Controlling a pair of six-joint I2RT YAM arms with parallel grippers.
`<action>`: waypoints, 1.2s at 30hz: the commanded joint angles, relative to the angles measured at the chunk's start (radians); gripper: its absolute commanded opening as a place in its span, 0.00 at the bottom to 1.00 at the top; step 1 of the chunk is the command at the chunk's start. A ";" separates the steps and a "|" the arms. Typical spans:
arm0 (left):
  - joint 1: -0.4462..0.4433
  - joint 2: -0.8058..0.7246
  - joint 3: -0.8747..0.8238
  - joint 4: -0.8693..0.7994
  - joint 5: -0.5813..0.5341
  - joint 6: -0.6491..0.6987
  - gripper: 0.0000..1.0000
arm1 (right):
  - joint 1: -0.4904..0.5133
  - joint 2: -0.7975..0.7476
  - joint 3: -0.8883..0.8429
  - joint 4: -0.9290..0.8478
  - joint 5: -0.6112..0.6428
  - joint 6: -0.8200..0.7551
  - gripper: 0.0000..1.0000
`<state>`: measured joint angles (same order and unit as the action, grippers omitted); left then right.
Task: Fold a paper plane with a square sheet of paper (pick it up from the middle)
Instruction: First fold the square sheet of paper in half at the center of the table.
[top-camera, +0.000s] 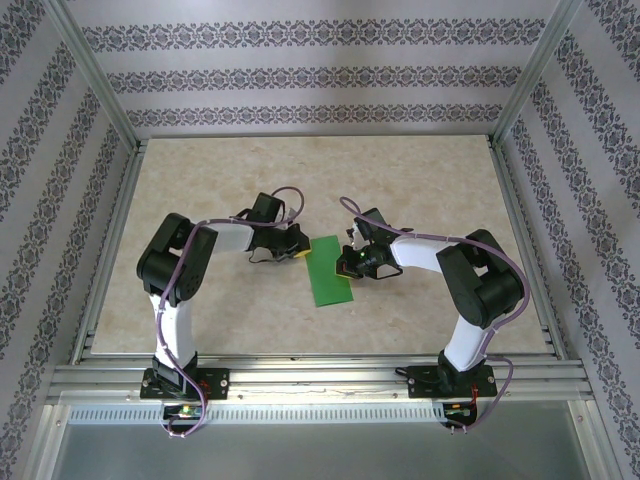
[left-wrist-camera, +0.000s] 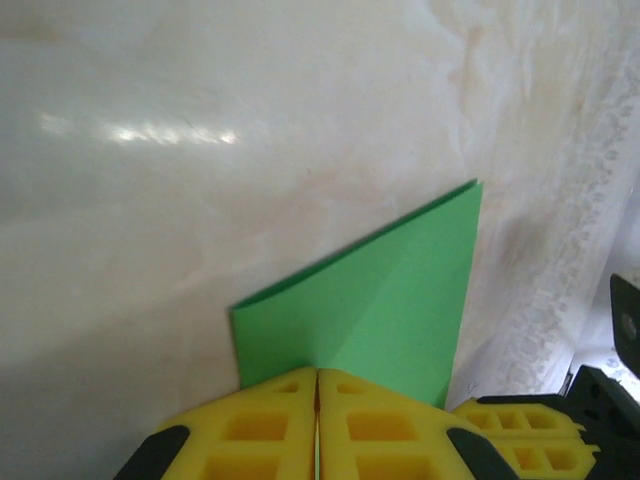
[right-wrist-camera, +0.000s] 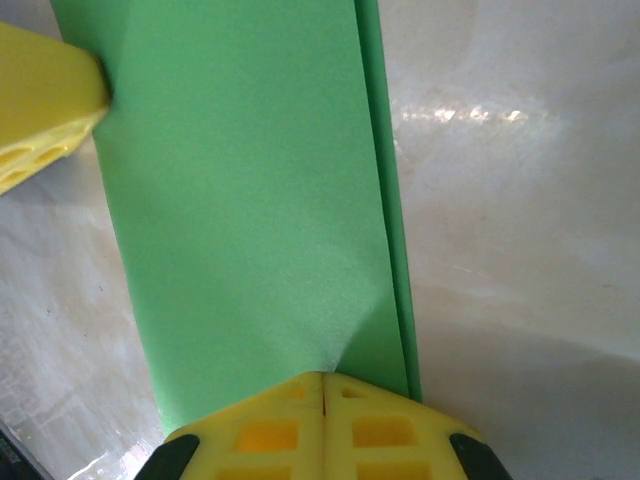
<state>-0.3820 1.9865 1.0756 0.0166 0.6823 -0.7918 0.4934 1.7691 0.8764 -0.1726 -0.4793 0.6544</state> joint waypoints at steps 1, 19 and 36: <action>0.046 0.033 0.015 -0.025 -0.106 -0.025 0.11 | -0.002 0.036 -0.048 -0.149 0.100 -0.018 0.00; 0.044 0.009 0.171 -0.202 -0.150 0.012 0.14 | -0.003 0.021 -0.044 -0.163 0.100 -0.022 0.00; -0.051 -0.052 0.046 -0.074 -0.043 0.018 0.12 | -0.003 0.027 -0.033 -0.168 0.103 -0.023 0.00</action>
<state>-0.4198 1.8984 1.1397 -0.0879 0.6216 -0.7898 0.4934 1.7603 0.8768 -0.1986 -0.4709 0.6502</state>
